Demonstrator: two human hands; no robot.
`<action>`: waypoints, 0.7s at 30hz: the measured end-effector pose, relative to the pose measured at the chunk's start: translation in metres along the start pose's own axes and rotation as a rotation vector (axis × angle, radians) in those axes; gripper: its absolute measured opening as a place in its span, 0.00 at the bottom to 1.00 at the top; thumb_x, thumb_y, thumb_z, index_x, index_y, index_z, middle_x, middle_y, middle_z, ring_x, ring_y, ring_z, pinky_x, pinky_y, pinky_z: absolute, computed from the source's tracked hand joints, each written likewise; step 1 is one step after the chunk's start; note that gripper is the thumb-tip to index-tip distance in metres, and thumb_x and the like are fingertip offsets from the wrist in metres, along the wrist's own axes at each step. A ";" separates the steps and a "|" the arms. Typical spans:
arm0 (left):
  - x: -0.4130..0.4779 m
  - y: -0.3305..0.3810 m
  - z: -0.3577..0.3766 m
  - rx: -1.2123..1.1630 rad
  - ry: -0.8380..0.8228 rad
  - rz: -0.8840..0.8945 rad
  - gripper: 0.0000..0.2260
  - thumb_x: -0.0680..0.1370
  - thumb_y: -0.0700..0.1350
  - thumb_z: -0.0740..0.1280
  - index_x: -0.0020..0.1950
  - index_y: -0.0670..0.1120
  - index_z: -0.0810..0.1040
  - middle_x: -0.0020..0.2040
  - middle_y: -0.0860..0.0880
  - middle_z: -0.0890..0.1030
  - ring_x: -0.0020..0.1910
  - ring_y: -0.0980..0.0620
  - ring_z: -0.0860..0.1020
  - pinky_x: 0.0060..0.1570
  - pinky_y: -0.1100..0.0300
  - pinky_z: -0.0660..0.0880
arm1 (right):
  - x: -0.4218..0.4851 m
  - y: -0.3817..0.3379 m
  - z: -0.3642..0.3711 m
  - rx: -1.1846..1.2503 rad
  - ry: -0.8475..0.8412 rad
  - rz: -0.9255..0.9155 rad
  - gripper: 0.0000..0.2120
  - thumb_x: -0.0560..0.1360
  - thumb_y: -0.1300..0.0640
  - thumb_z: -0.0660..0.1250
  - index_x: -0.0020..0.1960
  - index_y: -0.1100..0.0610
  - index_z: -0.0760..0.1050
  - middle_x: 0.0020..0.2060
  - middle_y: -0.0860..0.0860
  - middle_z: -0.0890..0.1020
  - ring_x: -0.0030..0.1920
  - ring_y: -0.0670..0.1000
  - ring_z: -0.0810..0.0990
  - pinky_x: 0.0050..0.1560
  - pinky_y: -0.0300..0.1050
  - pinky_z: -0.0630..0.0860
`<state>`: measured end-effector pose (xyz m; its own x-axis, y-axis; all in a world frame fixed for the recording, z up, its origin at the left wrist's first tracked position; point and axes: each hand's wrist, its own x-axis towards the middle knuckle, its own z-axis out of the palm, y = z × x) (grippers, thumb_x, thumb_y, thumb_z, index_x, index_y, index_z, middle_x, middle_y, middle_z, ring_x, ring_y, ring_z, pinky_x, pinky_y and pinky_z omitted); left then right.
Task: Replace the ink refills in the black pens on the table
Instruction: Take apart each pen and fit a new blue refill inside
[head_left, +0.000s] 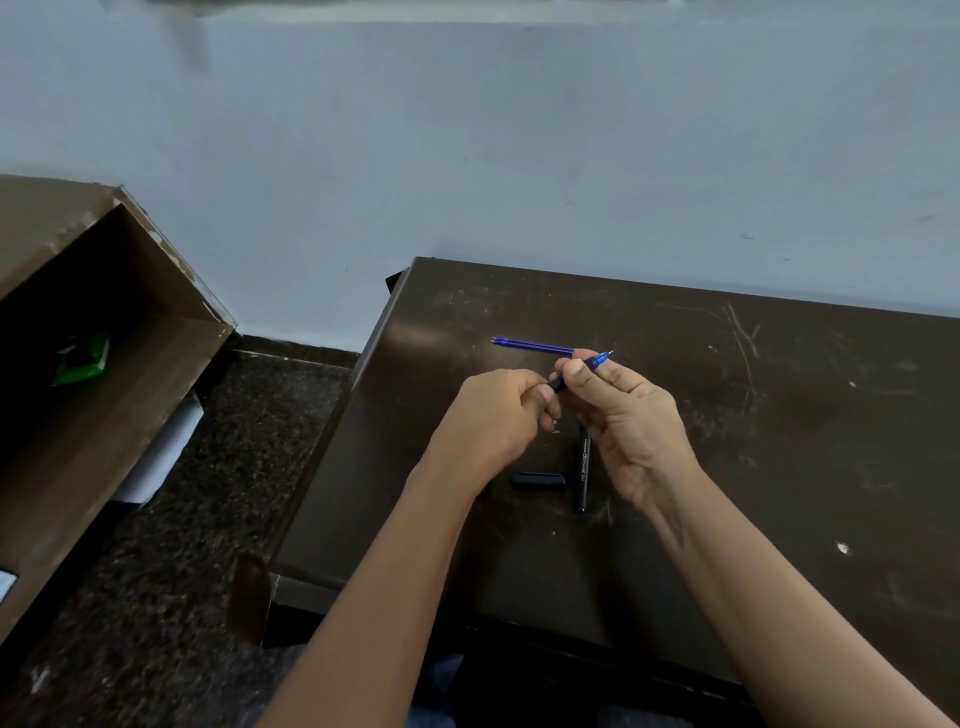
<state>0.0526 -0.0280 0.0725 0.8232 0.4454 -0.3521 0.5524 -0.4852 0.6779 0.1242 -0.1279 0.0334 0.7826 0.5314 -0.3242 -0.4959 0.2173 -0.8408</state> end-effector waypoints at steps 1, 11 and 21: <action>0.000 -0.001 0.000 0.013 -0.003 -0.006 0.11 0.82 0.41 0.57 0.53 0.43 0.79 0.50 0.45 0.83 0.48 0.52 0.77 0.55 0.59 0.71 | 0.000 0.002 0.000 -0.044 0.025 -0.007 0.10 0.67 0.61 0.73 0.48 0.61 0.82 0.38 0.54 0.85 0.42 0.50 0.83 0.54 0.45 0.79; 0.004 -0.024 0.004 0.061 0.258 -0.001 0.08 0.80 0.44 0.60 0.52 0.46 0.79 0.47 0.51 0.82 0.41 0.58 0.76 0.37 0.68 0.68 | -0.004 0.039 -0.009 -1.833 -0.350 -0.193 0.20 0.74 0.51 0.68 0.65 0.49 0.73 0.62 0.54 0.74 0.62 0.55 0.71 0.62 0.49 0.71; -0.003 -0.022 -0.001 0.182 0.262 -0.016 0.09 0.81 0.45 0.58 0.50 0.47 0.78 0.42 0.52 0.79 0.42 0.52 0.76 0.50 0.51 0.75 | 0.004 0.020 -0.017 -1.473 -0.077 -0.376 0.09 0.75 0.59 0.66 0.55 0.57 0.77 0.51 0.55 0.77 0.52 0.57 0.78 0.56 0.54 0.74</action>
<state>0.0380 -0.0181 0.0587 0.7657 0.6210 -0.1674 0.5985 -0.5926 0.5391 0.1243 -0.1353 0.0082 0.7300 0.6832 -0.0160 0.5634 -0.6148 -0.5519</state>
